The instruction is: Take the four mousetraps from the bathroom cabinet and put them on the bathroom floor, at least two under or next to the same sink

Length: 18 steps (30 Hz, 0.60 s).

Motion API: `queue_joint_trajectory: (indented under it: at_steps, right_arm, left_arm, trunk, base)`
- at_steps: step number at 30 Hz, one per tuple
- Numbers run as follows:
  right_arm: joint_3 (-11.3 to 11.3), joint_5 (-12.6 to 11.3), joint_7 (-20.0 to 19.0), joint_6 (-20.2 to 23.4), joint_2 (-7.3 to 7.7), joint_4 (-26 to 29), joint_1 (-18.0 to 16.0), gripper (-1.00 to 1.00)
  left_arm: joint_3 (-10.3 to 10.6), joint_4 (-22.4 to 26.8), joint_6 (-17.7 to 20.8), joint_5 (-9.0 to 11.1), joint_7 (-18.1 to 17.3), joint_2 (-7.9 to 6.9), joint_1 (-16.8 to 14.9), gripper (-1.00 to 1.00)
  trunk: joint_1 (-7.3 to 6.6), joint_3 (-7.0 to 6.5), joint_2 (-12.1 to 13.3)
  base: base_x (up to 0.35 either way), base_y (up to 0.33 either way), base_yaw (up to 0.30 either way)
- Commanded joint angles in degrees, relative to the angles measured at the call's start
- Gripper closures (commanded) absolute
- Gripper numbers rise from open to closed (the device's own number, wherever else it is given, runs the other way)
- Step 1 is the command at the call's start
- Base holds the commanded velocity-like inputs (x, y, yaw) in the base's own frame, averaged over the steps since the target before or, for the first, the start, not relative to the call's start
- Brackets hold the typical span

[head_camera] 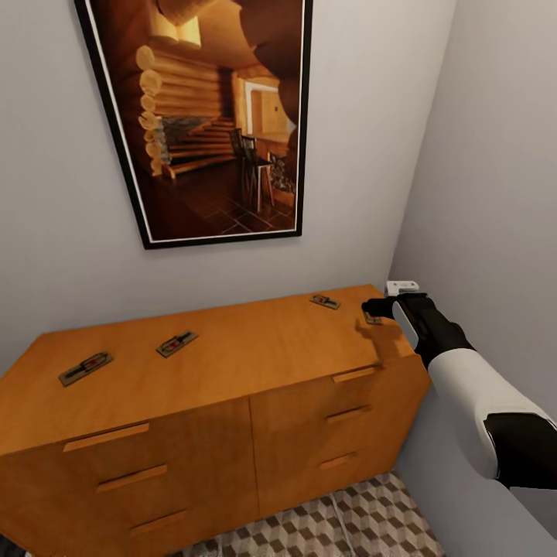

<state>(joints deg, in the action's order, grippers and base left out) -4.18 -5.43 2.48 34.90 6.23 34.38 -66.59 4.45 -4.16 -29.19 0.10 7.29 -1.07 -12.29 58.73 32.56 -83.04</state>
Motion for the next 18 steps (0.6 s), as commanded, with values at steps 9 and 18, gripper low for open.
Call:
queue_joint_trajectory:
  at_steps: [9, 18]
  right_arm:
    - [-0.39, -0.56, 0.25, 0.17, 0.1, 0.07, -0.03, -1.0]
    - [-0.39, -0.55, 0.24, 0.17, 0.1, 0.07, -0.03, -1.0]
  left_arm:
    - [0.47, -0.23, -0.35, -0.01, 0.36, 0.05, -0.1, -1.0]
    - [0.47, -0.23, -0.35, -0.01, 0.36, 0.05, -0.1, -1.0]
  trunk:
    - [0.0, 0.89, -0.03]
    - [0.0, 1.72, -0.03]
  base:
    - [0.0, 0.0, 0.0]
    - [0.0, 0.0, 0.0]
